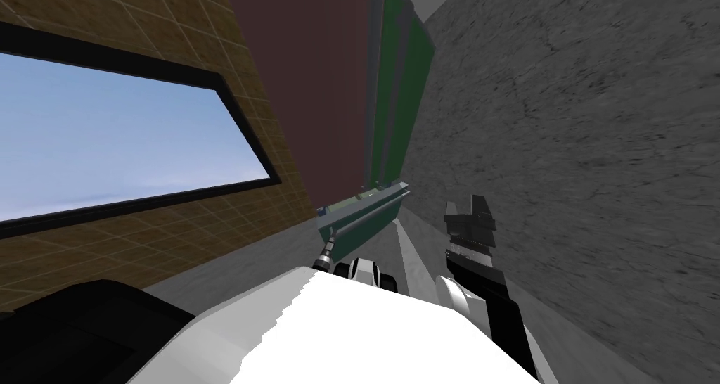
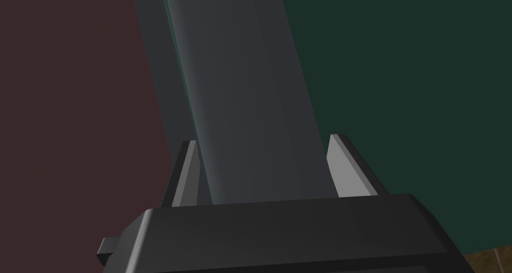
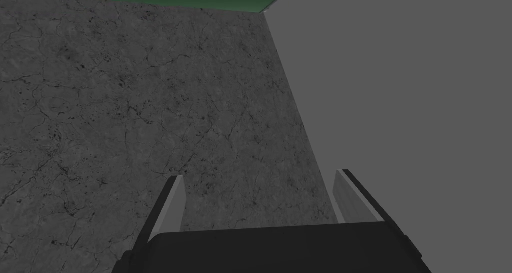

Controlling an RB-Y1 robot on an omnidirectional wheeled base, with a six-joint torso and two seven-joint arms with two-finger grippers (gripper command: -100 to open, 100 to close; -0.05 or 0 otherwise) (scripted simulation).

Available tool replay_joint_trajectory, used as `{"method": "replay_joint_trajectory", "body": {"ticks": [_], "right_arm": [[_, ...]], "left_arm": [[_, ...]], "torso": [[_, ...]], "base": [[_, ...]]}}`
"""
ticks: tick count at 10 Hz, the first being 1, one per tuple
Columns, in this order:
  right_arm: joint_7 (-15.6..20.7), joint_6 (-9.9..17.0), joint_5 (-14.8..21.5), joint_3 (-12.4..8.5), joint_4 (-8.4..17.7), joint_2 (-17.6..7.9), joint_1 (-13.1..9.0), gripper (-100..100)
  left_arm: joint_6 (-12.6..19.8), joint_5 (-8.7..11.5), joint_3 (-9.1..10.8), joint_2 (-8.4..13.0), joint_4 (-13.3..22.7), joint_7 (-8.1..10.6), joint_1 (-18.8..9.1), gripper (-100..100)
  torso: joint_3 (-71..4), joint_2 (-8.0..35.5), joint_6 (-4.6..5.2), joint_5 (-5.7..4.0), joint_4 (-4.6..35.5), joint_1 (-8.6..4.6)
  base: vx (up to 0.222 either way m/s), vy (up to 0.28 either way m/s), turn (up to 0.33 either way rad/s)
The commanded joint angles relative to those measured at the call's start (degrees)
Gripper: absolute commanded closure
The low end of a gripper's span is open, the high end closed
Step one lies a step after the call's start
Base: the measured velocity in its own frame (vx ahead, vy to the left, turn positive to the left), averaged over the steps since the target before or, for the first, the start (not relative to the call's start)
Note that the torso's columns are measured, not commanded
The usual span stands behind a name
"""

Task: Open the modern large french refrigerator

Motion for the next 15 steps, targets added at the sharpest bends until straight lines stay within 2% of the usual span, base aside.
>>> {"method": "replay_joint_trajectory", "body": {"ticks": [1,8,9,11,12,15], "right_arm": [[0.0,0.0,0.0,0.0,0.0,0.0,0.0,0],[0.0,0.0,0.0,0.0,0.0,0.0,0.0,0],[0.0,0.0,0.0,0.0,0.0,0.0,0.0,0],[0.0,0.0,0.0,0.0,0.0,0.0,0.0,0],[0.0,0.0,0.0,0.0,0.0,0.0,0.0,0],[0.0,0.0,0.0,0.0,0.0,0.0,0.0,0]], "left_arm": [[0.3,-0.1,-0.19,-0.2,-0.5,-0.05,0.4,100],[-0.2,-1.0,-1.31,-1.5,-1.9,-0.75,2.9,100],[1.7,-0.9,-1.23,-1.2,-3.4,-0.33,2.2,-100],[5.2,-1.1,-1.39,-1.2,-6.4,0.05,1.4,-100],[5.5,-1.1,-1.39,-1.2,-6.4,0.05,1.4,-100],[10.9,-1.2,-1.63,-1.2,-10.8,0.61,0.2,-100]], "torso": [[-0.1,-0.1,-0.01,-0.03,0.0,0.10],[-0.2,-0.3,-0.06,-0.07,0.1,0.41],[-0.1,-0.1,-0.05,-0.02,0.0,0.19],[-0.1,-0.2,0.01,-0.01,0.2,0.43],[-0.1,-0.1,0.00,-0.01,0.2,0.36],[0.0,0.2,-0.07,-0.19,0.3,0.00]], "base": [[-0.073,-0.061,0.001],[-0.118,-0.107,0.012],[-0.095,-0.072,0.016],[-0.058,0.016,0.002],[-0.032,0.029,-0.009],[-0.054,0.004,-0.001]]}}
